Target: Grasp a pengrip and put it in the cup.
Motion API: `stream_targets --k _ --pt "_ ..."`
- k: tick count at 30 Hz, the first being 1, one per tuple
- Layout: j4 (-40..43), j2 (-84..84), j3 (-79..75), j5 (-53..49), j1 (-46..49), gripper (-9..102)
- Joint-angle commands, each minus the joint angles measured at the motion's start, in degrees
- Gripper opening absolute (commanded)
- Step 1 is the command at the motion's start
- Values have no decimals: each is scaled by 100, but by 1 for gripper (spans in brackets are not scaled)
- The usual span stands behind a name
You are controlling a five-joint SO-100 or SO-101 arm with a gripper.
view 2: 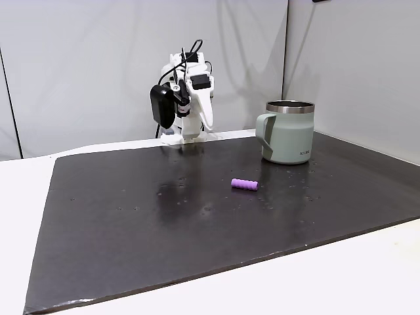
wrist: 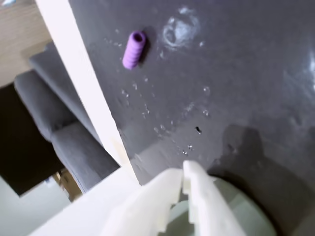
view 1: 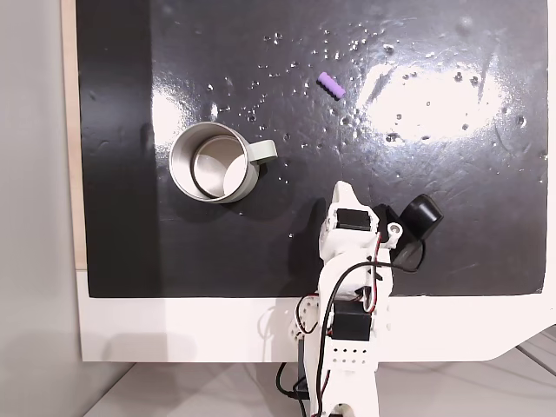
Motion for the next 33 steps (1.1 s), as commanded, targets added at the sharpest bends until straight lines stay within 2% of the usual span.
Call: stream_targets --k 1,7,25,33 --pt "-193 -1617 -1283 448 185 0" --pt "-290 -3489 -2250 1011 448 0" --pt "-343 -6100 -3929 2118 519 0" --pt "132 -7427 -5221 2742 519 0"
